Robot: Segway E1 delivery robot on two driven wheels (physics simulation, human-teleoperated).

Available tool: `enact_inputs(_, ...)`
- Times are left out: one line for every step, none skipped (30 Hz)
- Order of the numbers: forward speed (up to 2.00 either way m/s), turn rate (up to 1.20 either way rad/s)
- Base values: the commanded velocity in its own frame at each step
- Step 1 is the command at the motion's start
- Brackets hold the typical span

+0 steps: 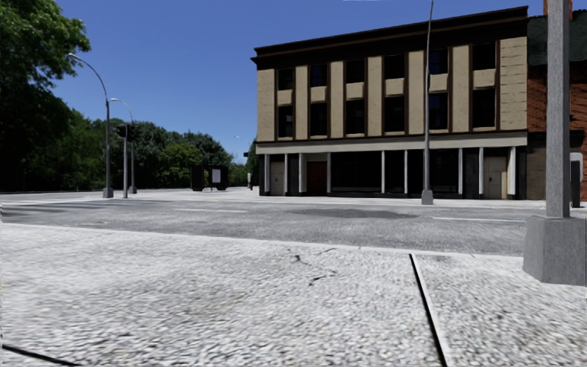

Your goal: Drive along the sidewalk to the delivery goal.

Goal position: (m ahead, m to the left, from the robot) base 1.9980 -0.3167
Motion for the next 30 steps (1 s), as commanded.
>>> enact_inputs(1.22, -0.49)
enact_inputs(1.22, -0.49)
enact_inputs(1.19, -0.53)
enact_inputs(1.18, -0.54)
enact_inputs(1.18, -0.54)
enact_inputs(1.17, -0.54)
enact_inputs(1.17, -0.54)
enact_inputs(1.17, -0.54)
enact_inputs(1.17, -0.54)
enact_inputs(1.17, -0.54)
enact_inputs(1.17, -0.54)
enact_inputs(1.17, -0.54)
enact_inputs(1.17, -0.54)
enact_inputs(1.17, -0.52)
enact_inputs(1.17, -0.52)
enact_inputs(1.17, -0.5)
enact_inputs(1.17, -0.49)
enact_inputs(1.17, -0.49)
enact_inputs(1.17, -0.49)
enact_inputs(1.17, -0.49)
enact_inputs(1.17, -0.49)
enact_inputs(1.17, -0.49)
enact_inputs(1.17, -0.49)
enact_inputs(1.17, -0.49)
enact_inputs(1.17, -0.49)
enact_inputs(1.17, -0.49)
enact_inputs(1.17, -0.49)
enact_inputs(1.17, -0.47)
enact_inputs(1.17, -0.46)
enact_inputs(1.17, -0.46)
